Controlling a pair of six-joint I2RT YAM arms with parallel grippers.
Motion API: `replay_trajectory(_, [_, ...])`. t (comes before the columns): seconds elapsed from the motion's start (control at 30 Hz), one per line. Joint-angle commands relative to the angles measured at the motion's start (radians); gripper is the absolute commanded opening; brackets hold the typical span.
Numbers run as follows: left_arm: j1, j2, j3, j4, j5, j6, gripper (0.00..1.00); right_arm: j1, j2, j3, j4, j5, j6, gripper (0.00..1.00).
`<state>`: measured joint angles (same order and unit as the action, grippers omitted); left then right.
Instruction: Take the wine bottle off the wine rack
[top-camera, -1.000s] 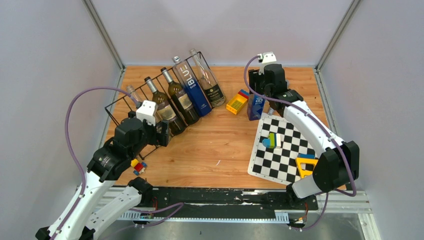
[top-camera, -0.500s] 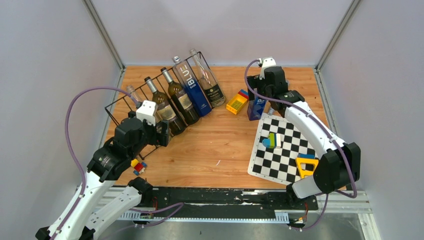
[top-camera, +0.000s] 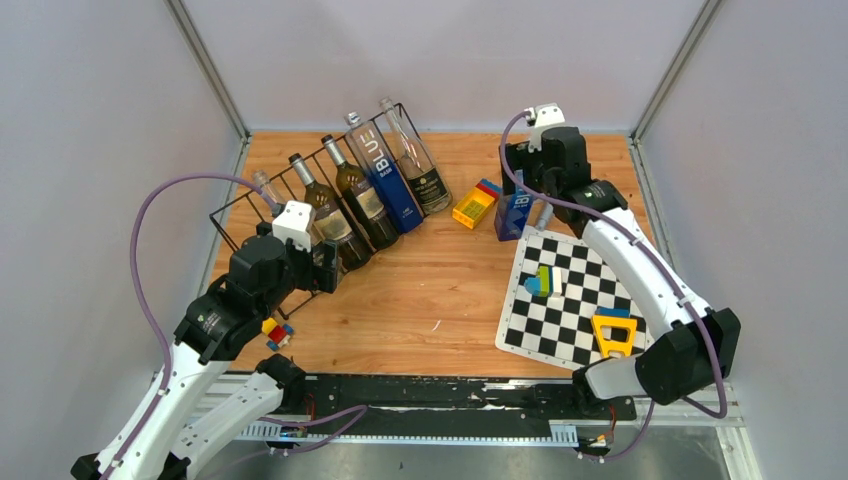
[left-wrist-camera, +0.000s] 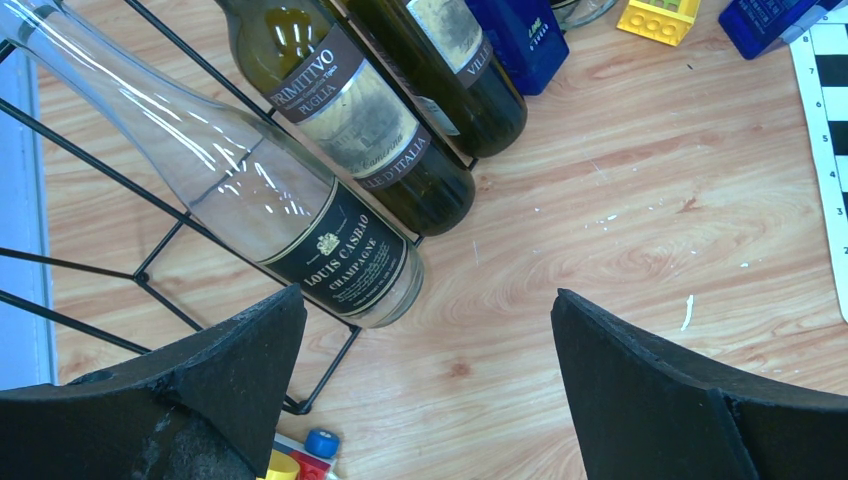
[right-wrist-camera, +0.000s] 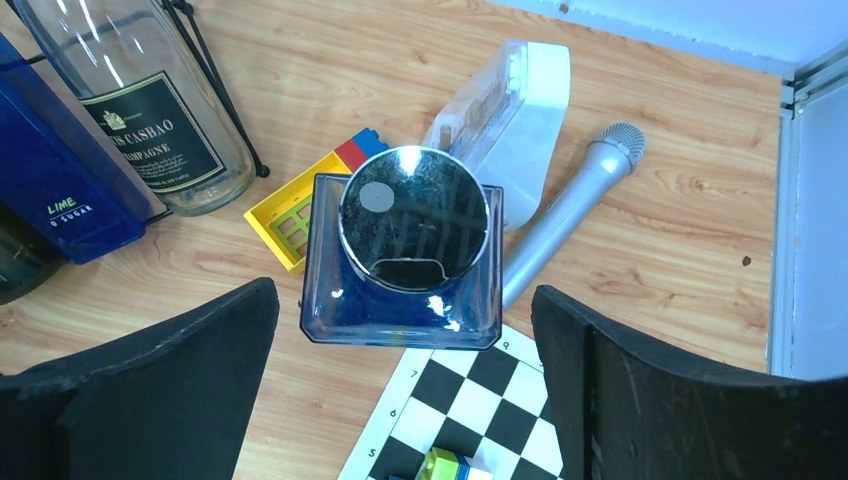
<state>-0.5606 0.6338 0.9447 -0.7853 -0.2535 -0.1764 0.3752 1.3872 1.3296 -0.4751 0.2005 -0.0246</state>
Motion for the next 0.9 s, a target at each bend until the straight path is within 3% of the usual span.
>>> replay_trajectory(0.0, [0.004, -0.004, -0.003, 0.026, 0.003, 0.008, 1.0, -0.002, -0.054, 0.059, -0.007, 0.016, -0.021, 1.0])
replay_trajectory(0.43, [0.004, -0.008, -0.002, 0.024, -0.02, 0.004, 1.0, 0.036, -0.114, 0.246, -0.062, 0.034, -0.074, 1.0])
replay_trajectory(0.87, [0.004, 0.038, 0.067, -0.044, -0.18, -0.082, 1.0, 0.333, 0.149, 0.612, -0.212, 0.184, -0.163, 0.99])
